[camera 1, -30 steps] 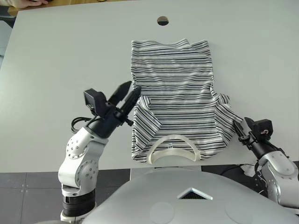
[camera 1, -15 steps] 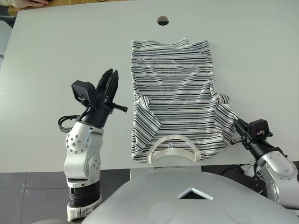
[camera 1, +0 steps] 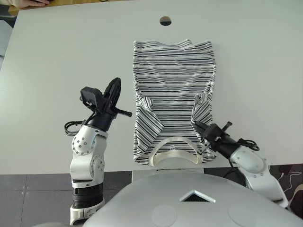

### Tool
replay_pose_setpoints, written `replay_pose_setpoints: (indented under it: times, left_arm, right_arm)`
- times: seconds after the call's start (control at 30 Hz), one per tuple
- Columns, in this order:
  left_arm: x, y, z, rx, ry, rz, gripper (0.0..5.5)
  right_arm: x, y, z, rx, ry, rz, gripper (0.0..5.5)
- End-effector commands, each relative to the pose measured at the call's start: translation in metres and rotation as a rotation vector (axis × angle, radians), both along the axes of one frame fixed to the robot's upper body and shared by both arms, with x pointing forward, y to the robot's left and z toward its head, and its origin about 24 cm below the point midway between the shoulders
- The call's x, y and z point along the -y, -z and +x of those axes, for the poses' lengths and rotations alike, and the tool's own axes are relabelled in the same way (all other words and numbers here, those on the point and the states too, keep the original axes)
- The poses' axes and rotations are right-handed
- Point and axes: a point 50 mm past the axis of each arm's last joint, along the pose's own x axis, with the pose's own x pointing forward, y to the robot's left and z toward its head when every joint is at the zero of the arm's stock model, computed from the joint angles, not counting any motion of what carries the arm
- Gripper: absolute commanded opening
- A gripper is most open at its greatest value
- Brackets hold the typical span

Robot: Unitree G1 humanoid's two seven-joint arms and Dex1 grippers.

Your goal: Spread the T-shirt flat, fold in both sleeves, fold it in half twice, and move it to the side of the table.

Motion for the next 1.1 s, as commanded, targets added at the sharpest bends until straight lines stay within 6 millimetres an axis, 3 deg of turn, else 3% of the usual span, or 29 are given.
replay_pose_setpoints:
  times: [0.03,0.2,0.33,0.43,0.5,0.67,0.8,0.93,1.1]
  left_arm:
    - [0.0,0.0,-0.002,0.003,0.014,0.028,0.1]
    - [0.001,-0.007,-0.002,0.075,0.061,0.169,0.1]
    - [-0.004,-0.017,-0.013,0.141,0.297,0.449,0.25]
    - [-0.027,-0.014,-0.028,0.143,0.588,0.919,0.72]
    - [-0.039,-0.018,-0.035,0.113,0.73,1.072,0.99]
    - [-0.041,-0.037,-0.052,0.036,0.96,1.028,1.76]
    - [-0.043,-0.029,-0.057,-0.054,1.055,0.995,2.39]
    - [-0.04,-0.005,-0.064,-0.138,1.127,0.98,2.39]
    - [-0.026,0.01,-0.07,-0.143,1.184,0.916,2.39]
  right_arm:
    - [0.0,0.005,-0.001,-0.025,-0.002,0.011,0.71]
    - [0.005,-0.005,-0.005,-0.02,-0.014,0.05,1.54]
    - [0.025,-0.052,0.006,0.186,-0.013,0.145,2.15]
    - [0.062,-0.084,0.014,0.373,-0.092,-0.063,2.15]
    - [0.082,-0.091,0.015,0.383,-0.164,-0.236,2.15]
    - [0.096,-0.079,0.003,0.243,-0.346,-0.442,3.03]
    - [0.095,-0.056,-0.008,0.14,-0.465,-0.51,3.75]
    - [0.08,-0.037,-0.009,0.14,-0.547,-0.51,3.75]
    - [0.07,-0.019,-0.009,0.152,-0.601,-0.504,3.75]
